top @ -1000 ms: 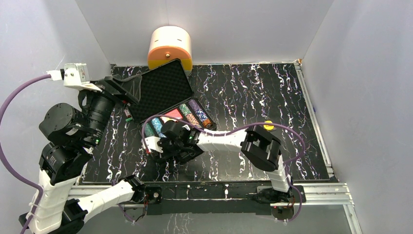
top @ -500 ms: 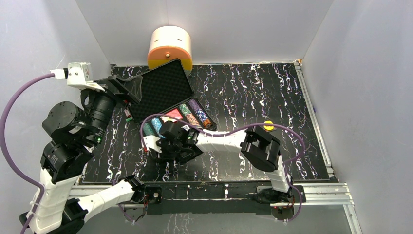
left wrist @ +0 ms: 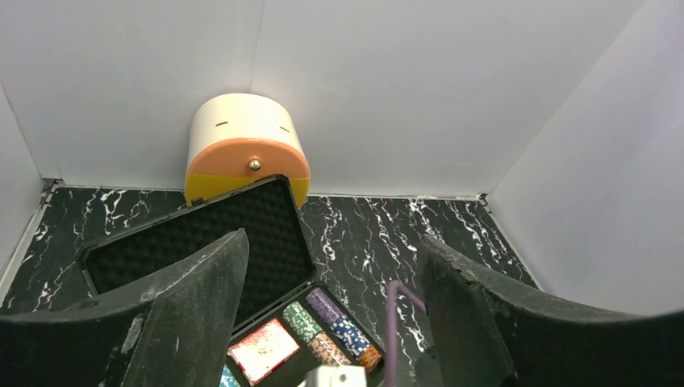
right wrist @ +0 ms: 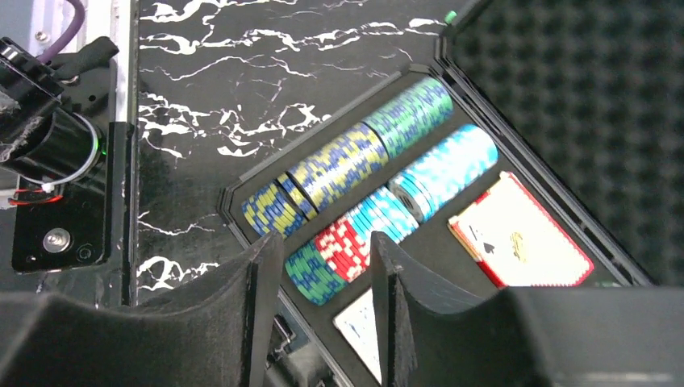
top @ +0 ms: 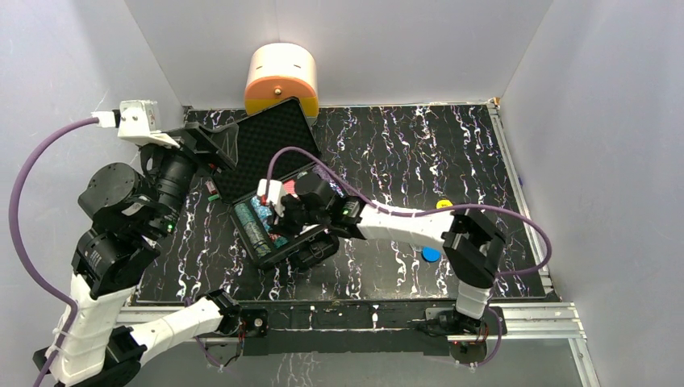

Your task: Pack up texas hold em set

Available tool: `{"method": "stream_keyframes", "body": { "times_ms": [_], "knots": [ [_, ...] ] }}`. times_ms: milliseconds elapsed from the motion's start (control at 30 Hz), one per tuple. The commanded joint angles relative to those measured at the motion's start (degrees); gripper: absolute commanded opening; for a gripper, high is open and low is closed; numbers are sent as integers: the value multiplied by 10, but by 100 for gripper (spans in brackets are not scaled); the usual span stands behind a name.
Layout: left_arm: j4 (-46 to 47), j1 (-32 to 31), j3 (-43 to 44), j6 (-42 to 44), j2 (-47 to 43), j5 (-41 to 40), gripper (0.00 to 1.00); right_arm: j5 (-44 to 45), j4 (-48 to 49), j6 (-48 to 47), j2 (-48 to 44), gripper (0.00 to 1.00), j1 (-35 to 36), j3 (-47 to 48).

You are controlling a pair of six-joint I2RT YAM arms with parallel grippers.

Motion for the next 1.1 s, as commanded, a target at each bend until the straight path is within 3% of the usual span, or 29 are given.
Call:
{"method": "stream_keyframes", "body": {
  "times_ms": [0,167,367,467,667,767,933,1067],
  "knots": [
    [-7,-1,-5,8,9,-26,75,53,79,95,-73,54,-14,-57],
    [-2,-1,-32,32,31,-30,79,201,63,181,-166,56,-37,-143],
    [9,-1,-71,27,68,-30,89,308,-27,283,-267,65,-101,-212],
    [14,-1,-105,14,76,-34,98,314,-100,342,-300,66,-151,-226],
    [-21,0,-154,-21,110,-29,98,323,-210,426,-334,70,-229,-246],
    [-44,0,-179,-56,124,13,98,324,-278,471,-336,73,-263,-253],
    [-43,1,-254,-113,106,79,98,335,-337,491,-356,90,-311,-295],
    [-6,1,-315,-145,81,157,98,328,-375,486,-340,91,-343,-314]
  ]
}}
